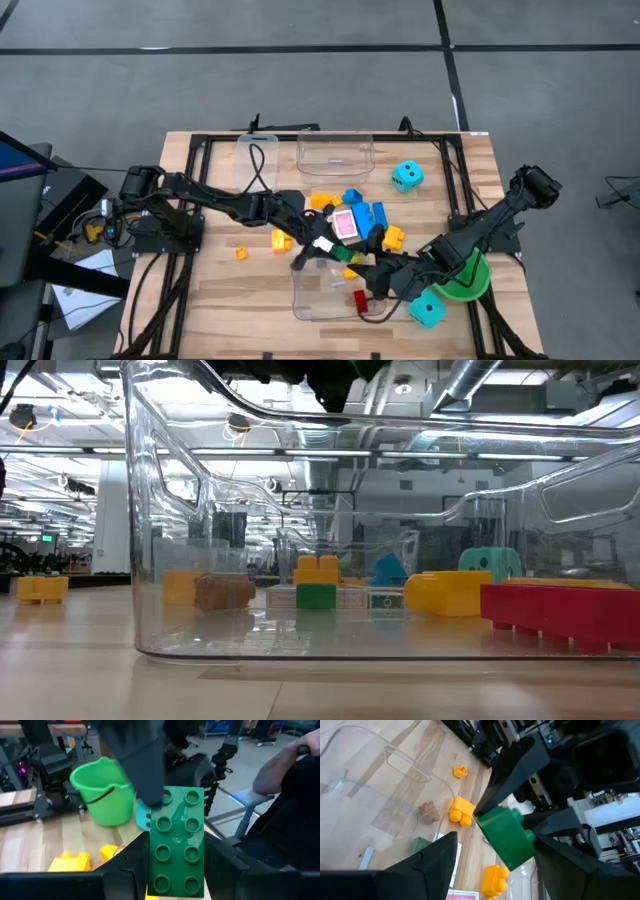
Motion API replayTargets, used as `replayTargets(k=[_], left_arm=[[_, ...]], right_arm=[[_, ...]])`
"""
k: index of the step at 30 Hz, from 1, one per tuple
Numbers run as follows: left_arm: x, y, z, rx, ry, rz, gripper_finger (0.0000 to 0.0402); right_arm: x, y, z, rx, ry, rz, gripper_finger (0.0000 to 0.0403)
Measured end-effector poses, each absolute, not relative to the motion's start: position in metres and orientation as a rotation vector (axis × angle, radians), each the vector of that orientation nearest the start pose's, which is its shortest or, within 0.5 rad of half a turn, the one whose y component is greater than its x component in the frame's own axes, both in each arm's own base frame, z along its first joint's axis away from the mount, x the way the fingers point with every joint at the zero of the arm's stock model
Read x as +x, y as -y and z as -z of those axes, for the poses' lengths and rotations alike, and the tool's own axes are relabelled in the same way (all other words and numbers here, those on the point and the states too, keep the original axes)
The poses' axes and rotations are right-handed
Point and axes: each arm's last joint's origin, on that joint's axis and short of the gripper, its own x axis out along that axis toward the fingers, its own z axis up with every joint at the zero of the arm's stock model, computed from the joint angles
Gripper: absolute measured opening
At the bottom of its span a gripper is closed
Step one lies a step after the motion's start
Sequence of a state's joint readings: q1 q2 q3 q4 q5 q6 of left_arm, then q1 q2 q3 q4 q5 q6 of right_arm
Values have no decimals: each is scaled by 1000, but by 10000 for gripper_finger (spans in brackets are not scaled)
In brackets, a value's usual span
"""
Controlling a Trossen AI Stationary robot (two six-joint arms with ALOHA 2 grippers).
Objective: Pick & Place Toys
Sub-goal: Put the green game piece into the bottom transparent bin
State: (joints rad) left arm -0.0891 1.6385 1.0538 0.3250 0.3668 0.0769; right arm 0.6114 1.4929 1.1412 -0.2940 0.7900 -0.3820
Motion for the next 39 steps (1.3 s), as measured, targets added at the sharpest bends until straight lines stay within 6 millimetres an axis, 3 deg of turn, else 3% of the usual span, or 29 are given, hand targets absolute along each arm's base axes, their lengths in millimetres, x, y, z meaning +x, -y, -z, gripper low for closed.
replayTargets(k=[17, 30, 39], left_arm=[[365, 43, -259, 39, -232, 464, 142], [364, 44, -258, 23, -236, 480, 145], [365, 43, -260, 45, -211, 461, 189]], right_arm=[[280, -164, -290, -749, -484, 92, 241], [280, -165, -289, -769, -487, 53, 116], [280, -165, -290, -734, -485, 64, 112]])
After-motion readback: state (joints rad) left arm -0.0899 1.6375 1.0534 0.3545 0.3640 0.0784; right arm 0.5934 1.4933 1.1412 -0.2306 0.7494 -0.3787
